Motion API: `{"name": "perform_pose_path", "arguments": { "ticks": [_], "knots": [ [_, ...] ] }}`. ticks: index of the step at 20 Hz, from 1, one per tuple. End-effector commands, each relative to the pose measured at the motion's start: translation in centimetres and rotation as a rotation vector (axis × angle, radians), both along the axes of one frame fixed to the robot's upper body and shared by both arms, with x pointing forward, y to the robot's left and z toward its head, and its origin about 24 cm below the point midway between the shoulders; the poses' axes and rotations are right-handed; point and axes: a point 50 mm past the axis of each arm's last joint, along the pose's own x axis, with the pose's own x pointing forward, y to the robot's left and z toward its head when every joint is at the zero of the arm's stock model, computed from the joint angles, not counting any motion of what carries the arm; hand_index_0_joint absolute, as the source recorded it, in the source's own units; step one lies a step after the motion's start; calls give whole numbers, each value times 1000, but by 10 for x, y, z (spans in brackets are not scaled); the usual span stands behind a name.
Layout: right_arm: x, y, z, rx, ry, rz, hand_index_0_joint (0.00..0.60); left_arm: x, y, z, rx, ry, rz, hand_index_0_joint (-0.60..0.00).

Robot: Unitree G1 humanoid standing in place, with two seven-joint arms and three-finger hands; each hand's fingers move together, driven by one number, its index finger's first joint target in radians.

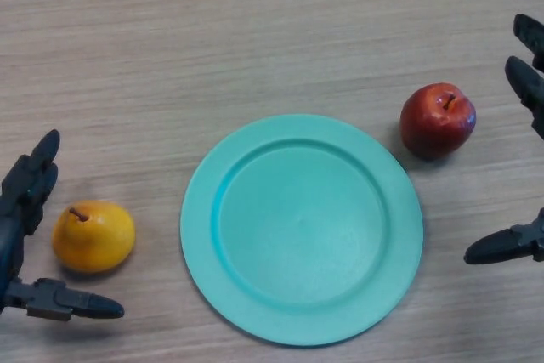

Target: Pick up the yellow pear and place it on the plate

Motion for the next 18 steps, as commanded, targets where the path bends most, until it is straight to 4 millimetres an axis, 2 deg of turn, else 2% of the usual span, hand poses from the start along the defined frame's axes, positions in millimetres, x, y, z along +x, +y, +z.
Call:
{"name": "perform_pose_path", "arguments": {
  "ticks": [1,2,3,4,6,7,12,14,16,18],
  "knots": [
    [-14,-9,37,-40,-247,-29,0,1,16,40,173,-242,48,-300],
    [-14,-9,38,-42,-250,-31,0,1,17,40,202,-248,60,-401],
    [-16,-10,38,-45,-255,-36,0,3,16,36,285,-259,94,-545],
    [-17,-11,38,-47,-253,-37,0,3,16,33,326,-265,110,-600],
    [-19,-11,37,-31,-232,-35,0,6,18,32,347,-280,170,-600],
    [-20,-11,38,-30,-228,-33,0,7,22,37,357,-338,258,-600],
    [-22,-11,41,-33,-238,-41,0,8,26,44,312,-371,291,-600],
    [-22,-11,40,-34,-243,-47,0,4,28,58,296,-433,305,-600],
    [-22,-10,43,-27,-250,-47,0,-1,22,73,281,-481,261,-600],
    [-21,-9,43,-28,-257,-48,0,-5,5,84,264,-511,157,-600]
  ]
}}
